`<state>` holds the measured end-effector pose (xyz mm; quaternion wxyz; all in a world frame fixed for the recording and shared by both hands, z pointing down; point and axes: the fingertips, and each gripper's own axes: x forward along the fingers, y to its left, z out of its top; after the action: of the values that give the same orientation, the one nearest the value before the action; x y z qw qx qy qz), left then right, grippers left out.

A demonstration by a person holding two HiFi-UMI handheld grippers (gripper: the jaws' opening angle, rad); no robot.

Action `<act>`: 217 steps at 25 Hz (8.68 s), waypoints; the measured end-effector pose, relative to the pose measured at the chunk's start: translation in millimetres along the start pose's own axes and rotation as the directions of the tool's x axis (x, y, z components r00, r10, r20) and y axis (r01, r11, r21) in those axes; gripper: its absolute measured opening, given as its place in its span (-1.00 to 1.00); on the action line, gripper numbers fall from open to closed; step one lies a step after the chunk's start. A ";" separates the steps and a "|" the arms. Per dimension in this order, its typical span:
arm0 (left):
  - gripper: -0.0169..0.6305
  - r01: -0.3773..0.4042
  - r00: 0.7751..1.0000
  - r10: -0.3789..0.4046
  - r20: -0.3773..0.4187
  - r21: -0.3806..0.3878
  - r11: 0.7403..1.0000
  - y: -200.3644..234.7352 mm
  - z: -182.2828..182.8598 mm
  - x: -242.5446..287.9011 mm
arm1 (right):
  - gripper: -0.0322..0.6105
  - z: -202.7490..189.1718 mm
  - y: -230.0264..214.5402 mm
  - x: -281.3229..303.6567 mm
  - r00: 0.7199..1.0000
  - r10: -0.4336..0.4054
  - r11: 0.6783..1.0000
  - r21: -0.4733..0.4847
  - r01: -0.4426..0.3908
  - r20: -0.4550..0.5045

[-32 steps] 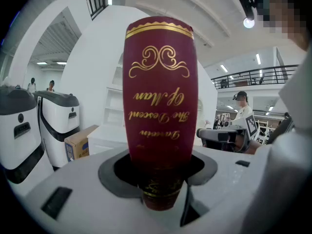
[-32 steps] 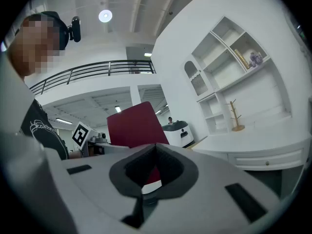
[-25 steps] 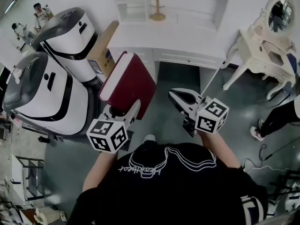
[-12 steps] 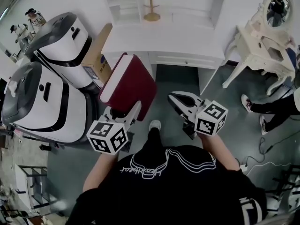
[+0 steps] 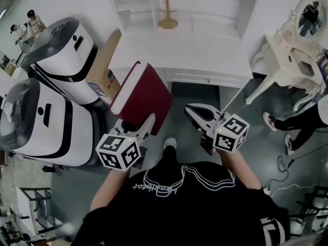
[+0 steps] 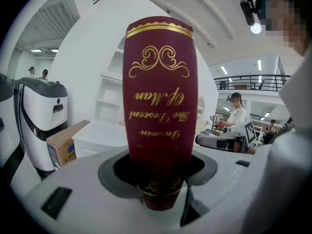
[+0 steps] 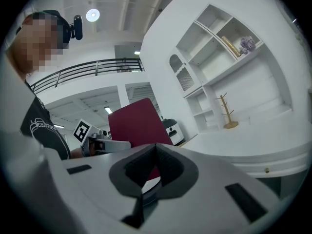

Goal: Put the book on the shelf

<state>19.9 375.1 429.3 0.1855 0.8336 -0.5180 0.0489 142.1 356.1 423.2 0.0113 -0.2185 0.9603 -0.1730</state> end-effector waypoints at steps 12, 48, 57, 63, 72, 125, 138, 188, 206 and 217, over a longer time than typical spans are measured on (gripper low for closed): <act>-0.30 -0.003 1.000 0.003 -0.016 0.016 1.000 116.9 78.1 128.0 | -0.88 61.3 -128.8 122.6 1.000 -0.028 0.999 0.014 0.029 -0.011; -0.30 -0.126 0.990 0.126 0.066 -0.003 0.992 280.7 204.4 293.4 | -0.88 147.0 -304.0 293.9 0.996 0.076 0.997 0.012 -0.076 -0.055; -0.30 -0.199 0.976 0.197 0.096 0.008 0.980 322.3 242.1 342.1 | -0.88 172.1 -361.1 327.1 0.992 0.111 0.994 0.018 -0.110 -0.054; -0.30 -0.252 0.962 0.248 0.114 0.024 0.967 341.6 266.4 366.2 | -0.88 185.2 -389.9 340.6 0.989 0.139 0.990 0.022 -0.138 -0.053; -0.30 -0.315 0.940 0.307 0.150 0.034 0.948 372.5 295.0 385.5 | -0.88 198.3 -410.2 353.7 0.986 0.159 0.987 0.009 -0.158 -0.042; -0.30 -0.310 0.948 0.298 0.109 0.130 0.942 466.5 353.5 478.7 | -0.88 213.8 -444.4 401.9 1.000 -0.002 0.999 0.036 0.003 -0.028; -0.30 -0.318 0.945 0.304 0.120 0.132 0.939 484.0 366.2 509.0 | -0.88 208.2 -464.3 397.5 0.998 -0.059 0.996 0.069 0.062 -0.036; -0.13 -0.041 0.986 0.016 0.164 0.150 0.988 413.9 356.8 451.4 | -0.88 240.6 -429.8 389.6 1.000 0.002 0.997 -0.079 -0.002 -0.008; -0.94 0.329 0.936 -0.329 0.126 0.019 0.944 304.8 289.7 428.0 | -0.88 236.4 -409.2 393.8 0.996 0.084 0.994 -0.064 -0.084 -0.004; -0.94 0.280 0.953 -0.283 0.108 0.042 0.959 309.9 286.4 431.0 | -0.88 230.4 -407.4 402.8 0.994 0.107 0.993 -0.039 -0.107 -0.017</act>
<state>-87.3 -214.6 362.1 0.1499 0.9027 -0.4028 -0.0187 -30.3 -234.0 365.7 0.0093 -0.1657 0.9739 -0.1548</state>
